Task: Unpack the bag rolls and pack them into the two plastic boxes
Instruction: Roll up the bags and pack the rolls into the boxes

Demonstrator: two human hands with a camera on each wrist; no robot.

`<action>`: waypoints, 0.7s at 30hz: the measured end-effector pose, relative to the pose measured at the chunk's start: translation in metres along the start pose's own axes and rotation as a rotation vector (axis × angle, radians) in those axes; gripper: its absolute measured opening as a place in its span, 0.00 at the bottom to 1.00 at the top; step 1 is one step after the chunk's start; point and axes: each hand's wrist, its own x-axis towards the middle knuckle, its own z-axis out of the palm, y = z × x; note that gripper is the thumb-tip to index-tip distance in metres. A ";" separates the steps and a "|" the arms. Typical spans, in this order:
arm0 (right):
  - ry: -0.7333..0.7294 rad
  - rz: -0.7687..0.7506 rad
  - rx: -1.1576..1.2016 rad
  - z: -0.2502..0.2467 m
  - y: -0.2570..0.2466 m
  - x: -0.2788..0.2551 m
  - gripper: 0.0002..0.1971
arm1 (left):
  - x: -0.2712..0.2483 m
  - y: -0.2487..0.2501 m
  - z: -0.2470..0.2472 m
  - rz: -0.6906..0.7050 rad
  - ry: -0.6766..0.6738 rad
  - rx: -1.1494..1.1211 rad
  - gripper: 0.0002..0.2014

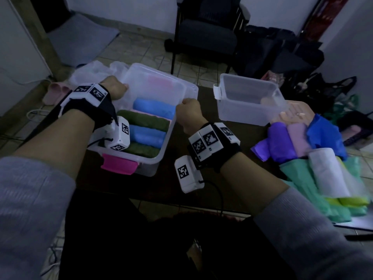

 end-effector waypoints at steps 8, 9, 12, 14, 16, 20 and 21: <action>-0.010 0.027 0.001 0.003 0.004 0.009 0.17 | -0.001 0.001 0.001 -0.007 -0.014 0.035 0.28; -0.007 0.020 0.016 0.004 0.006 0.011 0.17 | 0.000 0.001 0.002 -0.012 -0.012 0.037 0.27; -0.033 -0.010 0.087 0.003 0.010 0.014 0.16 | 0.003 0.002 0.005 -0.027 -0.015 0.036 0.27; -0.052 -0.023 0.079 0.001 0.012 0.014 0.13 | 0.003 0.003 0.006 -0.026 -0.012 0.045 0.27; -0.057 -0.033 0.058 -0.002 0.013 0.011 0.07 | 0.002 0.004 0.005 -0.023 0.004 0.059 0.27; -0.055 -0.071 0.042 -0.015 0.020 0.007 0.20 | -0.008 0.019 -0.002 0.042 0.026 0.145 0.28; -0.046 -0.074 0.033 -0.021 0.023 0.005 0.22 | -0.014 0.028 -0.005 0.074 0.031 0.145 0.28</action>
